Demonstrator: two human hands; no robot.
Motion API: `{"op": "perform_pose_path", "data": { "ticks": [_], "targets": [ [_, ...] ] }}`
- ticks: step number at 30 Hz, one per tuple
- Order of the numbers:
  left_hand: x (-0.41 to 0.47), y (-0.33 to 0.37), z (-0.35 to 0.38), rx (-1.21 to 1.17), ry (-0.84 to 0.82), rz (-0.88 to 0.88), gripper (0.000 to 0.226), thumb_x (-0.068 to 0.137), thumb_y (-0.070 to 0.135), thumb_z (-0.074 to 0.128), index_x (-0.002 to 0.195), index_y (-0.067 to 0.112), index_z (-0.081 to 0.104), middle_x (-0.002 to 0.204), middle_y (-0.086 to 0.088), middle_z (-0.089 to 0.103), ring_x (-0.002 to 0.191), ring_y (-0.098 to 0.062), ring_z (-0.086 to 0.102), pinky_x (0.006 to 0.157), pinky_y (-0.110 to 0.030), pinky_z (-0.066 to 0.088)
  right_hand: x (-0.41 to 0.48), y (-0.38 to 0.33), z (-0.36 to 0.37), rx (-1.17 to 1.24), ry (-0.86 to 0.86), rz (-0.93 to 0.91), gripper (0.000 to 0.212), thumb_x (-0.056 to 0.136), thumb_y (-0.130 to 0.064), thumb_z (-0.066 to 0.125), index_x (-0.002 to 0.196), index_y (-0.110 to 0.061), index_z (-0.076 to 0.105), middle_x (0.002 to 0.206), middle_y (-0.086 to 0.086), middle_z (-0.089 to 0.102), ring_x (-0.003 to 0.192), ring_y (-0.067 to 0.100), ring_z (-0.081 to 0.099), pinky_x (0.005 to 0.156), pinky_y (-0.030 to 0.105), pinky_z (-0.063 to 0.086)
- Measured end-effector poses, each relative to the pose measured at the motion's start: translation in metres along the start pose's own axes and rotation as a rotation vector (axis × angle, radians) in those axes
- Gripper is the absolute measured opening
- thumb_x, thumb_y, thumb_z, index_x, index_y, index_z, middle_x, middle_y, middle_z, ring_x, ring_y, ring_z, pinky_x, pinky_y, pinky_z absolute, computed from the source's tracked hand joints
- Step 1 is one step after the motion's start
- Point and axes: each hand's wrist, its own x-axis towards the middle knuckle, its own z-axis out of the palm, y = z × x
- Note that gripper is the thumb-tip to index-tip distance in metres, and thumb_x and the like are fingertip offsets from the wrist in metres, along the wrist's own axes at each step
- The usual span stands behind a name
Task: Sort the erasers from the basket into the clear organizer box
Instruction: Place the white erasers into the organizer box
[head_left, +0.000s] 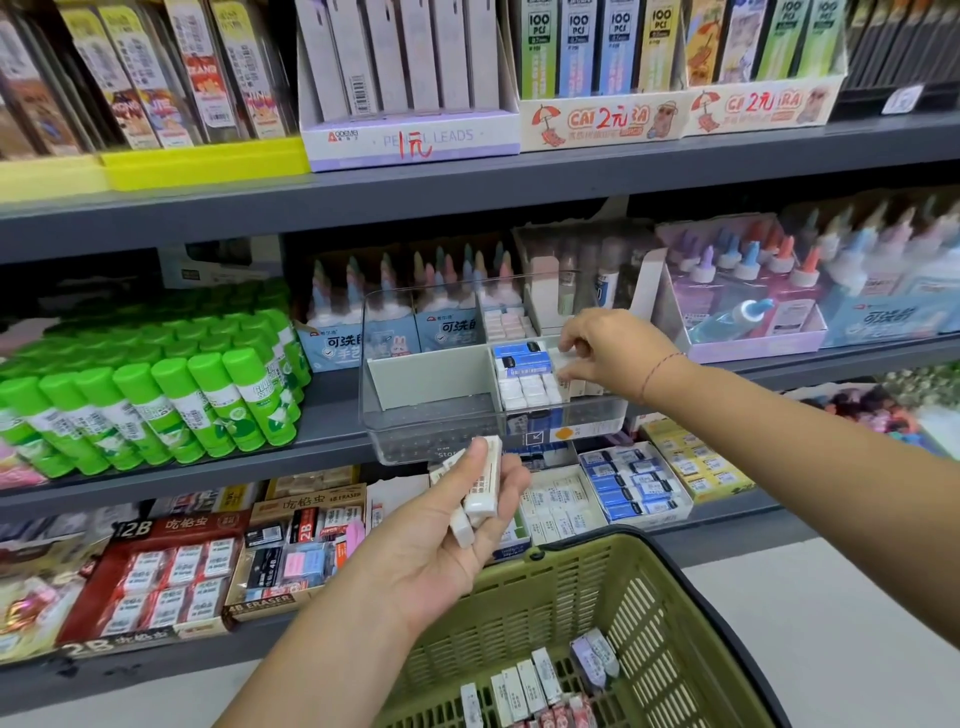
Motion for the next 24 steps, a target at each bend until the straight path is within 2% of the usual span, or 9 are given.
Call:
{"op": "perform_pose_path", "data": {
  "ticks": [2, 4, 7, 9, 12, 14, 19, 21, 24],
  "targets": [
    [0.000, -0.001, -0.001, 0.015, 0.005, 0.010, 0.052, 0.055, 0.007, 0.079, 0.103, -0.008, 0.066, 0.097, -0.024, 0.071, 0.079, -0.030, 0.073, 0.048, -0.030, 0.057, -0.011, -0.010, -0.011, 0.064, 0.112, 0.030, 0.023, 0.084, -0.034, 0.068, 0.101, -0.019, 0.063, 0.082, -0.006, 0.052, 0.074, 0.013, 0.051, 0.070, 0.028, 0.045],
    [0.001, -0.001, -0.002, 0.023, 0.011, 0.029, 0.051, 0.052, 0.008, 0.080, 0.099, -0.007, 0.068, 0.097, -0.023, 0.072, 0.079, -0.030, 0.073, 0.049, -0.030, 0.057, -0.031, -0.032, -0.020, 0.370, 0.173, 0.099, 0.016, 0.082, -0.035, 0.069, 0.089, -0.021, 0.064, 0.073, -0.007, 0.057, 0.065, 0.007, 0.052, 0.066, 0.025, 0.048],
    [0.004, -0.002, -0.002, 0.007, 0.011, 0.067, 0.042, 0.056, 0.013, 0.079, 0.093, -0.005, 0.069, 0.093, -0.020, 0.073, 0.077, -0.026, 0.073, 0.057, -0.035, 0.060, -0.071, -0.076, -0.022, 0.951, -0.055, 0.244, 0.023, 0.077, -0.039, 0.071, 0.077, -0.017, 0.063, 0.065, -0.004, 0.060, 0.055, 0.006, 0.051, 0.053, 0.019, 0.047],
    [0.006, -0.003, -0.001, 0.030, 0.015, 0.102, 0.038, 0.061, 0.018, 0.075, 0.093, 0.001, 0.067, 0.092, -0.016, 0.074, 0.077, -0.024, 0.073, 0.071, -0.039, 0.060, -0.094, -0.099, -0.015, 1.117, -0.235, 0.327, 0.026, 0.079, -0.038, 0.071, 0.077, -0.014, 0.060, 0.058, -0.005, 0.058, 0.050, 0.007, 0.048, 0.046, 0.017, 0.040],
    [0.007, -0.007, 0.000, 0.068, 0.050, 0.163, 0.035, 0.064, 0.023, 0.069, 0.094, 0.005, 0.065, 0.088, -0.011, 0.075, 0.077, -0.023, 0.073, 0.080, -0.042, 0.054, -0.108, -0.121, -0.006, 1.219, -0.299, 0.407, 0.023, 0.080, -0.031, 0.072, 0.077, -0.013, 0.058, 0.055, -0.005, 0.056, 0.045, 0.004, 0.045, 0.043, 0.016, 0.034],
    [0.006, -0.008, 0.002, 0.066, 0.063, 0.186, 0.036, 0.067, 0.022, 0.067, 0.097, 0.005, 0.064, 0.090, -0.012, 0.075, 0.079, -0.025, 0.073, 0.079, -0.041, 0.055, -0.110, -0.130, -0.003, 1.285, -0.255, 0.448, 0.020, 0.079, -0.022, 0.074, 0.077, -0.011, 0.058, 0.057, -0.001, 0.053, 0.041, 0.002, 0.043, 0.040, 0.013, 0.033],
    [0.004, -0.008, 0.001, 0.021, 0.067, 0.182, 0.038, 0.074, 0.016, 0.066, 0.107, -0.001, 0.061, 0.101, -0.020, 0.072, 0.101, -0.030, 0.067, 0.083, -0.040, 0.054, -0.108, -0.137, 0.001, 1.353, -0.133, 0.495, 0.015, 0.080, -0.002, 0.072, 0.075, -0.006, 0.058, 0.054, -0.002, 0.053, 0.038, -0.004, 0.044, 0.040, 0.008, 0.033],
    [0.002, -0.006, 0.003, -0.036, 0.046, 0.158, 0.029, 0.087, 0.010, 0.060, 0.111, -0.006, 0.058, 0.103, -0.025, 0.070, 0.102, -0.033, 0.066, 0.089, -0.043, 0.052, -0.103, -0.130, -0.002, 1.350, -0.109, 0.526, 0.014, 0.081, -0.002, 0.069, 0.074, -0.006, 0.058, 0.052, -0.004, 0.055, 0.040, -0.004, 0.045, 0.041, 0.009, 0.035],
    [0.002, 0.001, 0.003, -0.079, 0.024, 0.147, 0.016, 0.097, 0.001, 0.044, 0.110, -0.005, 0.051, 0.099, -0.027, 0.070, 0.095, -0.035, 0.067, 0.080, -0.047, 0.052, -0.090, -0.109, -0.018, 1.311, -0.054, 0.500, 0.007, 0.082, -0.007, 0.069, 0.083, -0.004, 0.063, 0.063, 0.001, 0.063, 0.051, 0.006, 0.055, 0.044, 0.014, 0.042]
  ]
}}
